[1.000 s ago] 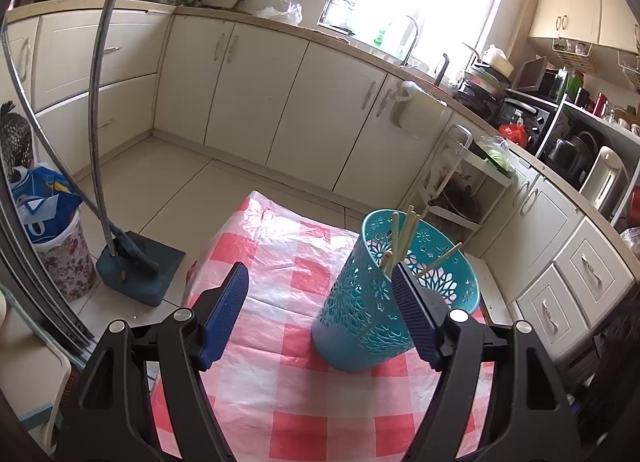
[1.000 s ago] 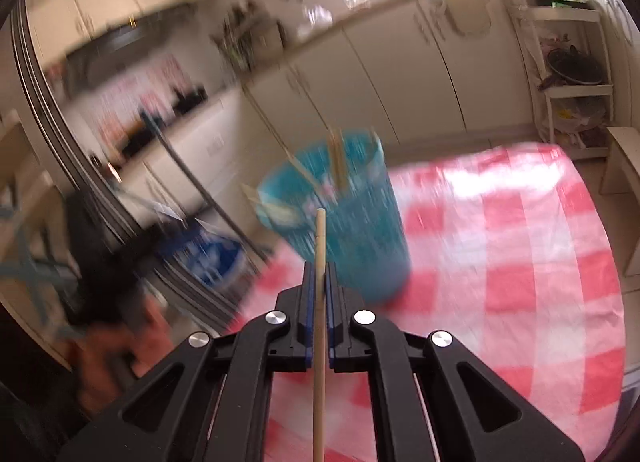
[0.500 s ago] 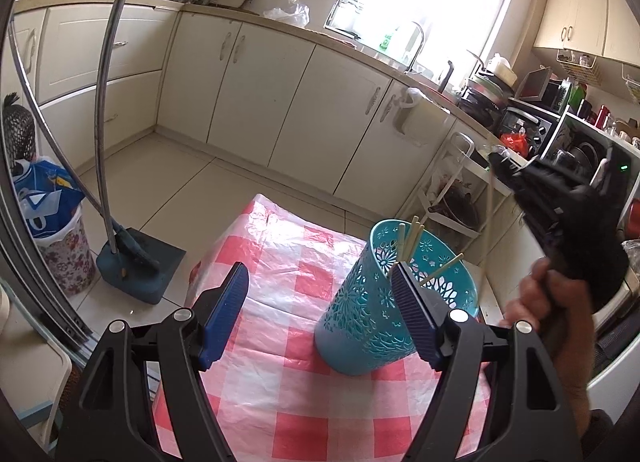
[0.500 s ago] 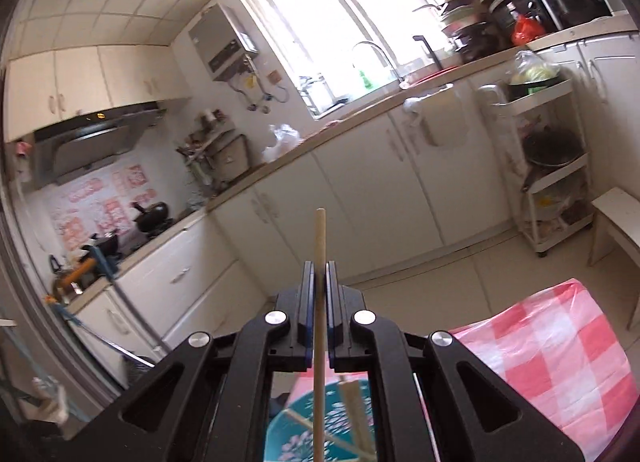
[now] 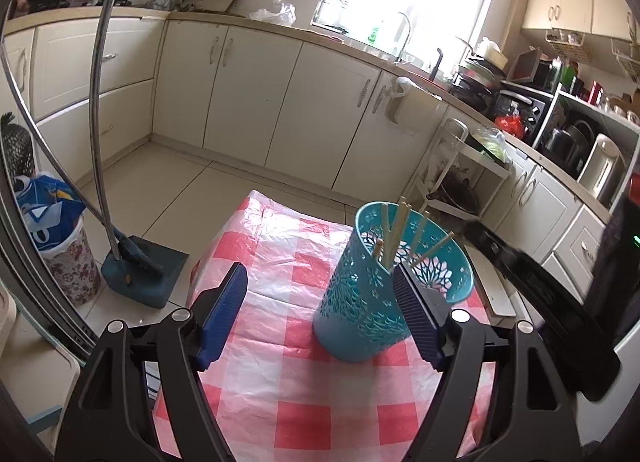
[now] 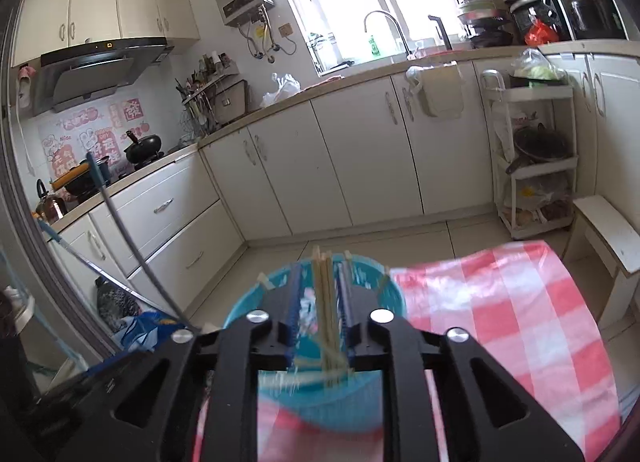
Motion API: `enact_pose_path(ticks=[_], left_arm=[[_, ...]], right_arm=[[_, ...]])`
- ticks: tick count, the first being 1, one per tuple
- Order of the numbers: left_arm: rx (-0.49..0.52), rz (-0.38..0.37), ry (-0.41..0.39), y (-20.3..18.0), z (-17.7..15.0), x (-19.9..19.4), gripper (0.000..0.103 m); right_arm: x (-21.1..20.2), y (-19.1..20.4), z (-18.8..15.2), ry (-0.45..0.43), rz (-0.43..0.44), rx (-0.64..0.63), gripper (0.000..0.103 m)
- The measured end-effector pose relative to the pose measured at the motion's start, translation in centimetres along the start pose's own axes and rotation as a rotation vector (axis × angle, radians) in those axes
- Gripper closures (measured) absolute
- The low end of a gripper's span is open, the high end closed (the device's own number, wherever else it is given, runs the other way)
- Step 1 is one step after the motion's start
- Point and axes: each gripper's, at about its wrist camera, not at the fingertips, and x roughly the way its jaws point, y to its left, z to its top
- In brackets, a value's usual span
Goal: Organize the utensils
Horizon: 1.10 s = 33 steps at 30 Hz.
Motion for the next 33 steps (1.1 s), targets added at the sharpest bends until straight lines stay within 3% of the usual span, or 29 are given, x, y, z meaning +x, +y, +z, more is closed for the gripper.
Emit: enact_pose_path(ticks=[5, 9, 14, 23, 30, 33], left_arm=[[0.069, 0.012, 0.028, -1.5, -2.0, -2.1, 0.019], [0.085, 0.008, 0.064, -2.2, -3.8, -5.1, 0.012], [0.156, 0.066, 0.06, -3.1, -5.6, -10.7, 0.008], [0.221, 0.233, 0.079, -4.0, -8.0, -19.1, 0.008], [0.192, 0.134, 0.139, -3.7, -9.5, -25.9, 0.008], [0.168, 0.13, 0.159, -3.5, -10.5, -27.9, 0.008]], right_arm=[[-5.3, -0.6, -3.8, 0.128, -0.066, 0.025, 0.044], [-8.5, -0.8, -6.5, 0.261, -0.158, 0.031, 0.031], [-13.1, 1.3, -7.2, 0.266, -0.186, 0.014, 0.012], [-20.3, 4.9, -8.6, 0.254, -0.19, 0.024, 0.008], [-25.3, 7.0, -9.8, 0.292, -0.221, 0.003, 0.008], [-27.1, 8.0, -10.3, 0.322, -0.222, 0.009, 0.008]])
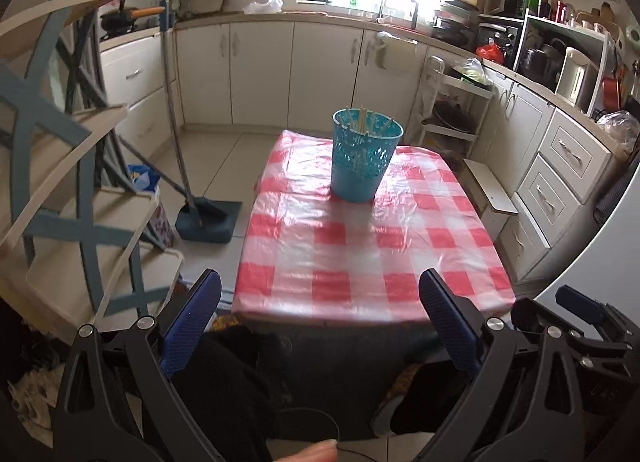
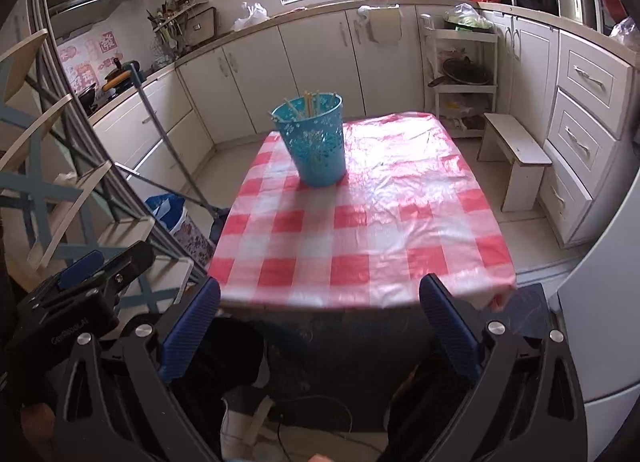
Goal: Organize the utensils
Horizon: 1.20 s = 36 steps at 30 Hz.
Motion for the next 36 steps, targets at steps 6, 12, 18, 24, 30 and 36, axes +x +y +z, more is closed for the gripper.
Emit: enact_pose_path(ticks=[6, 12, 18, 24, 30, 36], left_arm=[[0.069, 0.082, -0.042, -0.5, -3.2, -4.0, 0.008], [0.089, 0.092, -0.048, -0.6, -7.0, -7.0, 0.008], [0.075, 0.074, -0.038, -0.1, -8.4, -8.3, 0.008], [0.102, 0.147, -0.054, -0.4, -8.9, -8.9, 0.008], [0.076, 0.146, -0.056, 0.2, -9.0, -9.3, 0.008], [0.057, 0.134, -0.052, 0.6, -9.0, -9.3, 0.008]], right_arm=[[-4.5, 1.7, -5.1, -0.051, -0.024, 0.051, 0.008], [-6.0, 2.5, -9.7, -0.057, -0.018, 0.071, 0.008], [-7.2, 2.8, -10.9, -0.085, -0.029, 0.066, 0.008], [-7.8, 3.5, -12.0, -0.102, -0.032, 0.03, 0.007], [-7.7, 3.7, -12.6, -0.089, -0.018, 0.024, 0.008], [-7.9, 4.2, -13.0, -0.087, -0.022, 0.009, 0.007]])
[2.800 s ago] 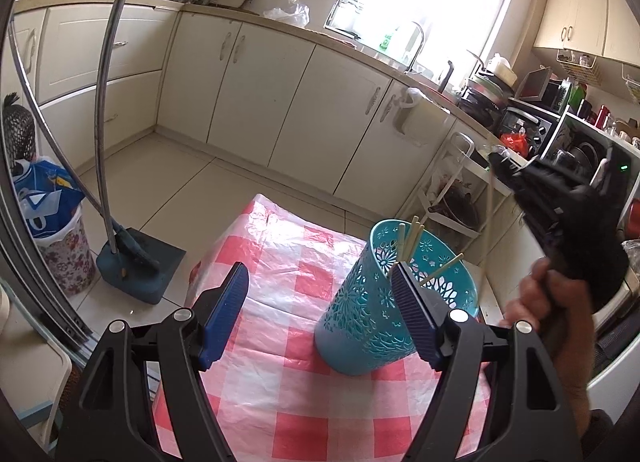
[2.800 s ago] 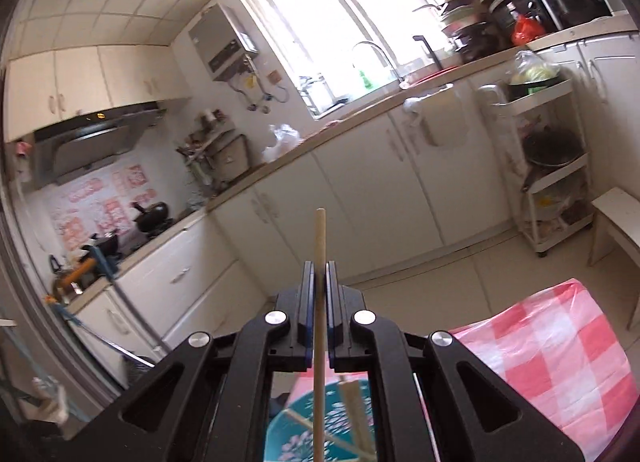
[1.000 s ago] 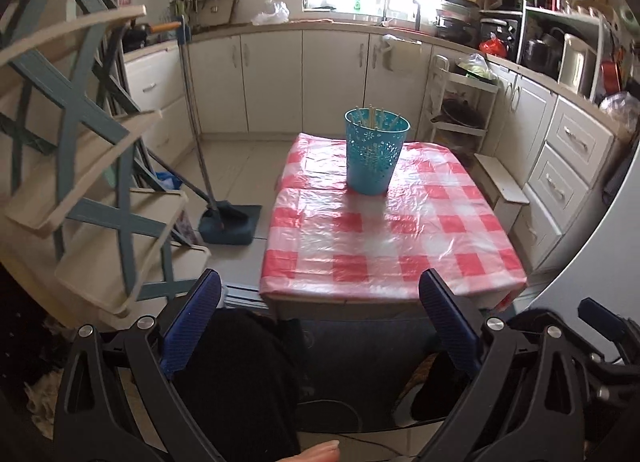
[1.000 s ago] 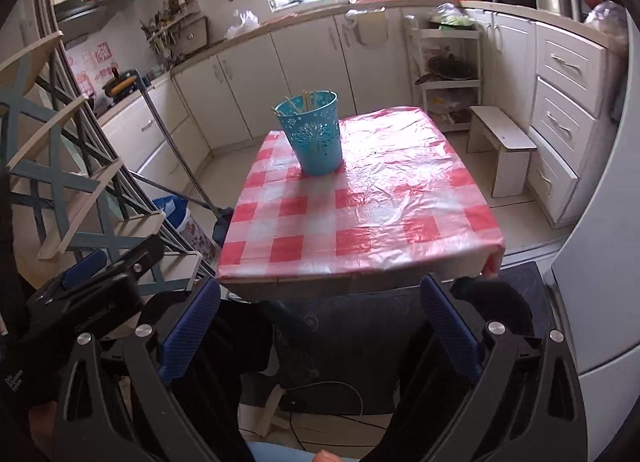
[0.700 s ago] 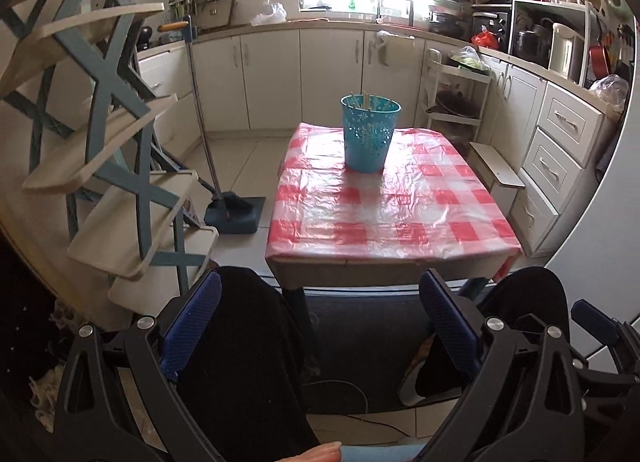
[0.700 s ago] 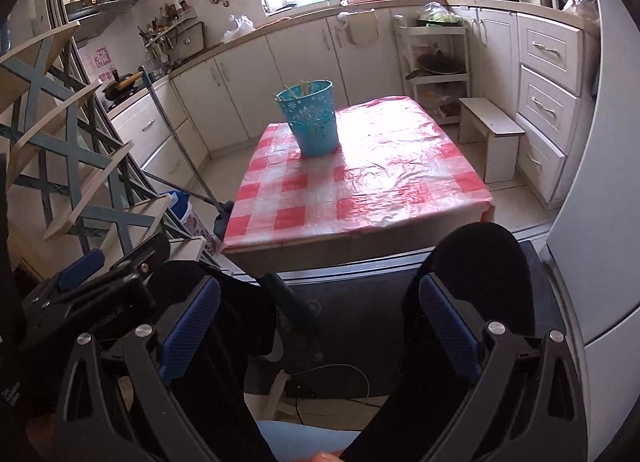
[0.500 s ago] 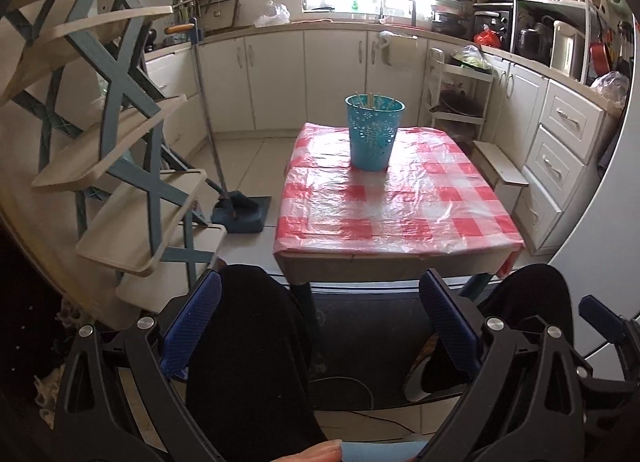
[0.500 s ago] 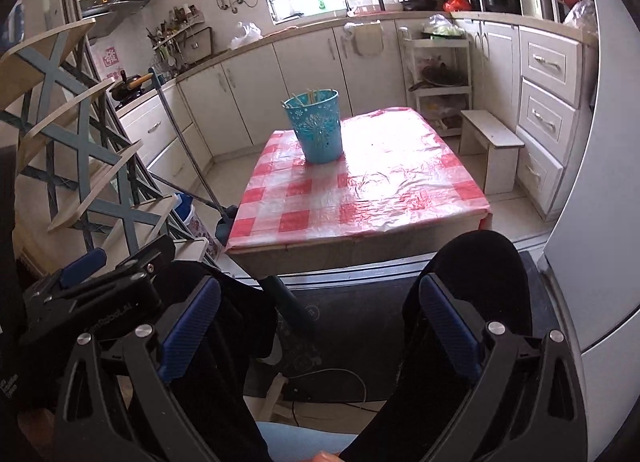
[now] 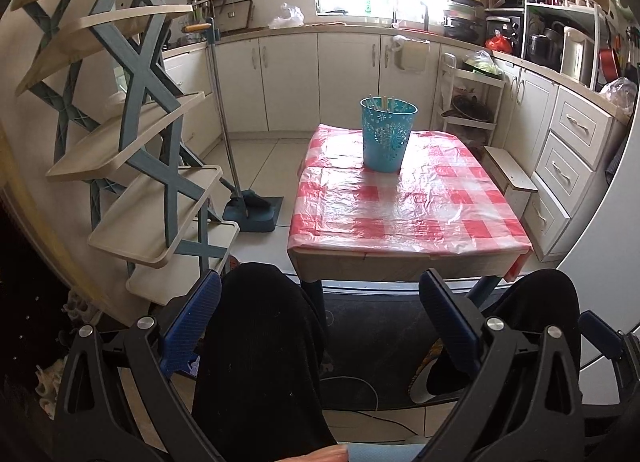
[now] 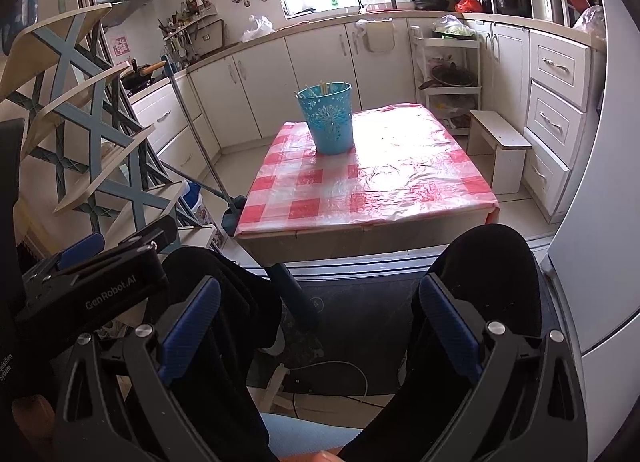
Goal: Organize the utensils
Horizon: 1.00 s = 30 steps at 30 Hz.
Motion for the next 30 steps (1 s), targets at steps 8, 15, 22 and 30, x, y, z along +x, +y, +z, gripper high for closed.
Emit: enact_pose_path(ticks=[8, 15, 22, 30], left_arm=[[-0.011, -0.019, -0.03, 0.3, -0.2, -0.7, 0.008], [-0.018, -0.031, -0.038, 0.2, -0.3, -1.1, 0.008], [-0.018, -0.026, -0.041, 0.3, -0.3, -1.3, 0.008], [-0.019, -0.026, -0.041, 0.3, -0.3, -1.3, 0.008]], right_arm=[[-0.6, -0.2, -0.1, -0.018, -0.011, 0.001, 0.007], [-1.2, -0.1, 0.0, -0.044, -0.019, -0.003, 0.007], [-2.0, -0.6, 0.2, -0.089, -0.022, 0.015, 0.007], [-1.9, -0.5, 0.0, -0.087, -0.02, 0.011, 0.007]])
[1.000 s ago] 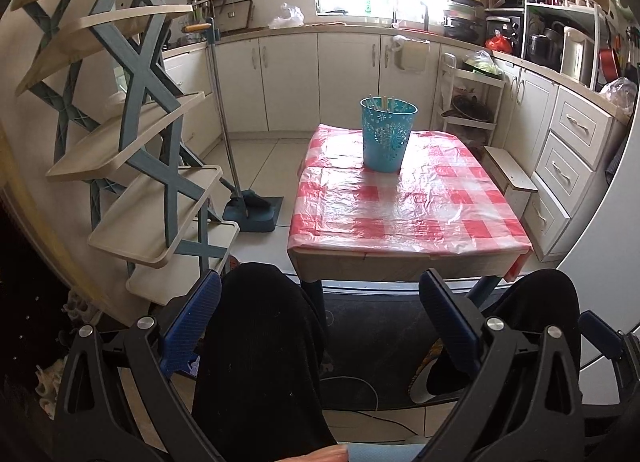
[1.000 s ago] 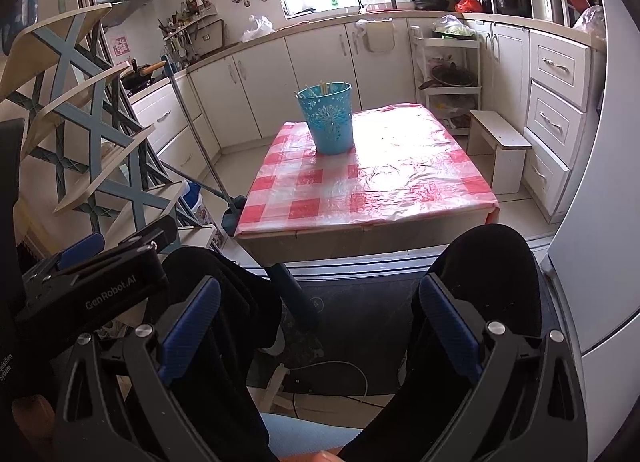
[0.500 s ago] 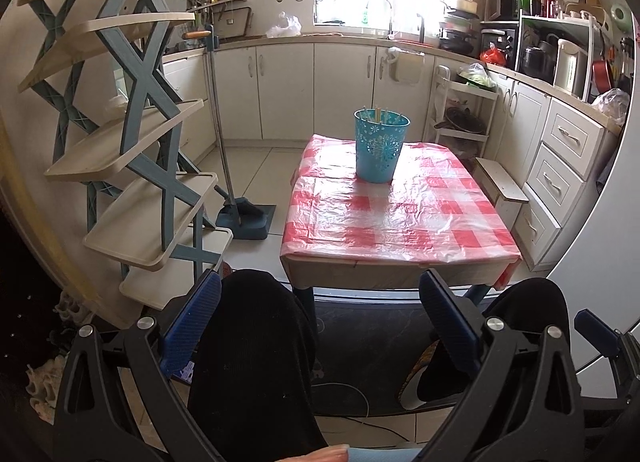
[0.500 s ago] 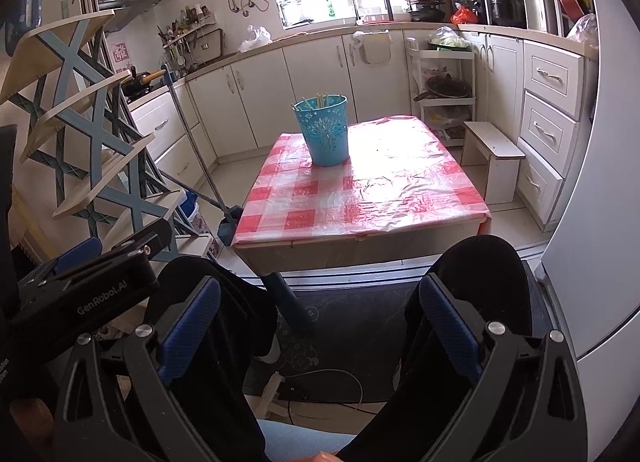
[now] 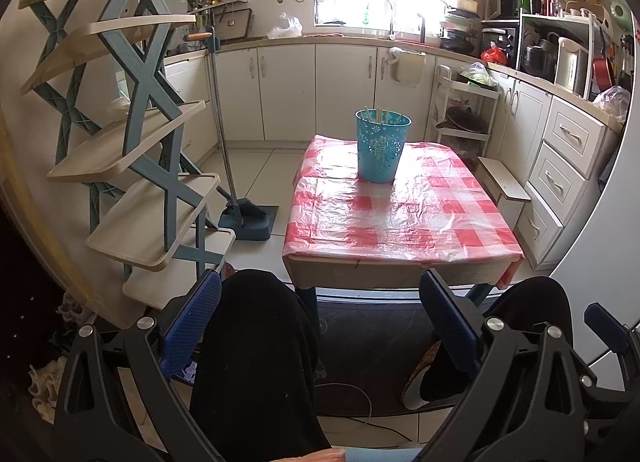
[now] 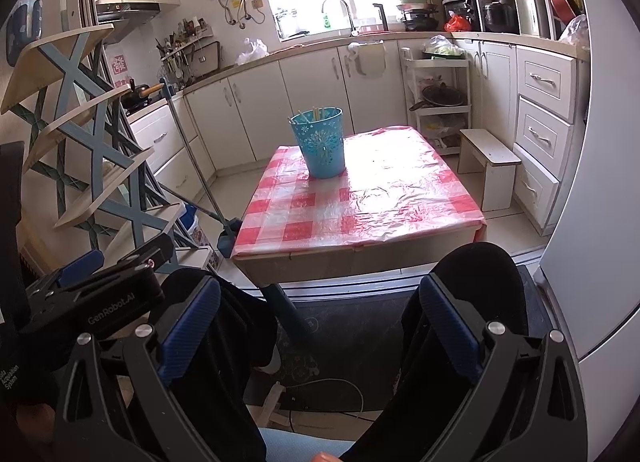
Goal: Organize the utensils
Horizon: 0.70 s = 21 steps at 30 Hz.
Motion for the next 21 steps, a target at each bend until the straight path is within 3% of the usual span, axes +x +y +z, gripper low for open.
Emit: enact_pose_path(ticks=[21], left_arm=[[0.006, 0.007, 0.0, 0.48, 0.04, -0.12, 0.008]], right_arm=[[0.08, 0.03, -0.21, 0.006, 0.005, -0.013, 0.008]])
